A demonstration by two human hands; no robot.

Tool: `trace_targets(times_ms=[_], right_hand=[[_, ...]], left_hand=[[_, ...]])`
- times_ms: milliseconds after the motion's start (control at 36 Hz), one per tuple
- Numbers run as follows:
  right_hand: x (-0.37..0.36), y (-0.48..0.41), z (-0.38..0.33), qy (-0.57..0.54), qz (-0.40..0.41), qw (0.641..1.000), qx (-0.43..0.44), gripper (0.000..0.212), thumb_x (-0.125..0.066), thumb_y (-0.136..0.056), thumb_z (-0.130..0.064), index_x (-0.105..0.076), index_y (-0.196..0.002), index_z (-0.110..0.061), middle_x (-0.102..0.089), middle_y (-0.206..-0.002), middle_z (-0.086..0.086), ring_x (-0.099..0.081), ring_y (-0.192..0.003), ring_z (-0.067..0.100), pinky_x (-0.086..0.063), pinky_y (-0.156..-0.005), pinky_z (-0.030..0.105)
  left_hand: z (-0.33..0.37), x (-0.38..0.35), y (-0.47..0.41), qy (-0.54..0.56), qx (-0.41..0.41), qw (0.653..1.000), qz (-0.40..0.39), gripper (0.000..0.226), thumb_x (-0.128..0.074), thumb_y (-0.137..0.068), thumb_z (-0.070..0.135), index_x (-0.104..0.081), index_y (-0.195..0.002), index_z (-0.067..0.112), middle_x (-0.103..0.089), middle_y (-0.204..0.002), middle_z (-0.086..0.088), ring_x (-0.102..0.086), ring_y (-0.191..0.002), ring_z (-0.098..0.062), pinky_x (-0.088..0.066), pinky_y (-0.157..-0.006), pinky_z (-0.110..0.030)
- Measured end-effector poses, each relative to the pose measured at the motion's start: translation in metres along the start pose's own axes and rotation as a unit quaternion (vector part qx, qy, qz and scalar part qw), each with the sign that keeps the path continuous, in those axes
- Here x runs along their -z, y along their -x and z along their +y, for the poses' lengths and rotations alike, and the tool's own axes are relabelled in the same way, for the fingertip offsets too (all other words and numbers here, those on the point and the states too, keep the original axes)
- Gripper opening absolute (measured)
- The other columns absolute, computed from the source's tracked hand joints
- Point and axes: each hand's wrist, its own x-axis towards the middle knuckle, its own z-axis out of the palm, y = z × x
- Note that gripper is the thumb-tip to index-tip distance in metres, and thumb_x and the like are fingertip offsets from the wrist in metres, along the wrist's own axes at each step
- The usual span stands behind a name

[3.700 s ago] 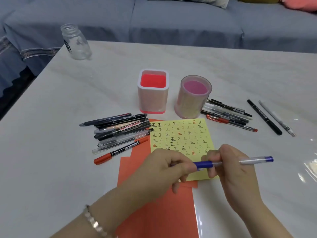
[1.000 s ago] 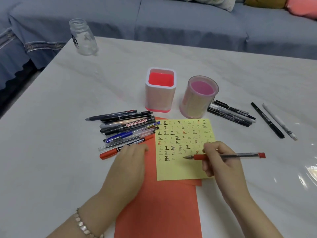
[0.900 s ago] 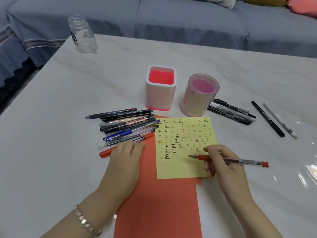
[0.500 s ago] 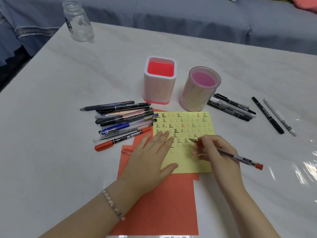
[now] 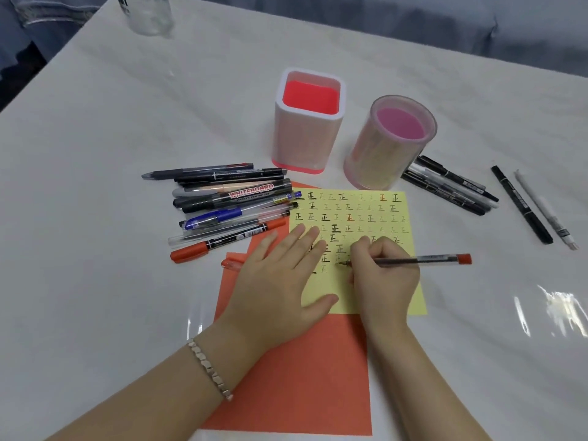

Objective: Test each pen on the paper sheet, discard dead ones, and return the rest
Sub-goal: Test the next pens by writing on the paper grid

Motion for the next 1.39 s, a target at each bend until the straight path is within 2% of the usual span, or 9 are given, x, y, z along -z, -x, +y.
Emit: trace_targets(times_ms=[111,222,333,500,722,944,1194,1306,1389], right_hand=[[-0.0012,0.0003,0.0024,0.02,0.005,1.0,0.017,0.032,-0.052,-0.068,-0.019,-0.032,-0.044,-0.012,-0.039,-0.044,0.016,-0.034,-0.045,0.011,-0.031,-0.049,0.024],[-0.0015,0.0006,0.0048,0.036,0.004,0.999,0.033,0.033,-0.052,-0.069,-0.018,-0.034,-0.046,-0.002,-0.043,-0.047,0.025,-0.035,-0.046,0.015,-0.03,-0.049,0.024],[-0.0021,0.0002,0.0045,0.046,0.006,0.998,0.044,0.033,-0.052,-0.069,-0.018,-0.032,-0.043,-0.01,-0.044,-0.046,0.024,-0.035,-0.044,0.014,-0.03,-0.048,0.021],[-0.0021,0.0004,0.0052,0.056,0.003,0.997,0.045,0.033,-0.052,-0.068,-0.019,-0.033,-0.046,-0.004,-0.042,-0.045,0.021,-0.036,-0.045,0.015,-0.029,-0.048,0.019],[-0.0025,-0.0002,0.0059,0.056,0.006,0.997,0.052,0.032,-0.053,-0.068,-0.019,-0.035,-0.047,-0.002,-0.044,-0.048,0.025,-0.039,-0.047,0.027,-0.031,-0.049,0.024],[-0.0031,-0.0006,0.0065,0.057,0.001,0.997,0.055,0.033,-0.054,-0.068,-0.019,-0.035,-0.046,-0.005,-0.044,-0.046,0.023,-0.039,-0.046,0.023,-0.031,-0.05,0.027],[-0.0018,-0.0004,0.007,0.048,0.014,0.997,0.051,0.033,-0.052,-0.068,-0.018,-0.033,-0.045,-0.006,-0.04,-0.045,0.022,-0.033,-0.045,0.014,-0.028,-0.047,0.02],[-0.0012,-0.0021,0.009,0.043,0.012,0.998,0.048,0.032,-0.053,-0.068,-0.019,-0.033,-0.043,-0.012,-0.037,-0.041,0.006,-0.033,-0.045,0.014,-0.029,-0.048,0.022],[-0.0021,-0.0028,0.0101,0.046,0.006,0.998,0.053,0.032,-0.053,-0.067,-0.018,-0.033,-0.042,-0.015,-0.038,-0.041,0.003,-0.033,-0.044,0.013,-0.029,-0.049,0.023]], left_hand=[[-0.0002,-0.0008,0.0001,0.003,-0.002,1.0,0.007,0.067,-0.044,-0.077,0.057,-0.059,-0.126,0.014,-0.05,-0.137,-0.002,-0.042,-0.13,-0.017,-0.025,-0.106,-0.041],[-0.0002,-0.0007,0.0004,0.011,0.001,1.0,0.016,0.066,-0.047,-0.076,0.056,-0.059,-0.125,0.014,-0.051,-0.137,-0.002,-0.042,-0.13,-0.017,-0.026,-0.107,-0.041],[-0.0006,-0.0017,0.0004,0.013,0.003,1.0,0.018,0.067,-0.047,-0.076,0.057,-0.058,-0.126,0.014,-0.05,-0.138,-0.001,-0.041,-0.131,-0.016,-0.027,-0.106,-0.042],[-0.0009,-0.002,0.0007,0.009,0.002,1.0,0.017,0.068,-0.047,-0.075,0.058,-0.058,-0.126,0.014,-0.05,-0.138,-0.001,-0.041,-0.131,-0.016,-0.027,-0.106,-0.042],[-0.0001,-0.0017,0.0007,0.014,0.003,1.0,0.021,0.068,-0.047,-0.075,0.057,-0.058,-0.126,0.014,-0.05,-0.137,-0.001,-0.041,-0.131,-0.016,-0.027,-0.107,-0.042],[0.0,-0.0023,0.0006,0.015,0.005,1.0,0.024,0.068,-0.047,-0.075,0.057,-0.058,-0.126,0.014,-0.05,-0.138,-0.001,-0.041,-0.131,-0.015,-0.027,-0.106,-0.042],[-0.0005,-0.0028,0.0001,0.016,0.005,1.0,0.024,0.067,-0.047,-0.075,0.057,-0.059,-0.125,0.014,-0.05,-0.138,-0.001,-0.041,-0.131,-0.015,-0.027,-0.106,-0.042],[-0.0004,-0.0039,0.0,0.017,0.003,0.999,0.031,0.067,-0.048,-0.075,0.057,-0.059,-0.125,0.013,-0.05,-0.137,-0.001,-0.043,-0.13,-0.015,-0.029,-0.105,-0.043],[-0.0007,-0.0042,0.0,0.015,0.001,0.999,0.034,0.067,-0.047,-0.076,0.057,-0.059,-0.125,0.013,-0.051,-0.137,-0.001,-0.043,-0.13,-0.015,-0.029,-0.105,-0.043]])
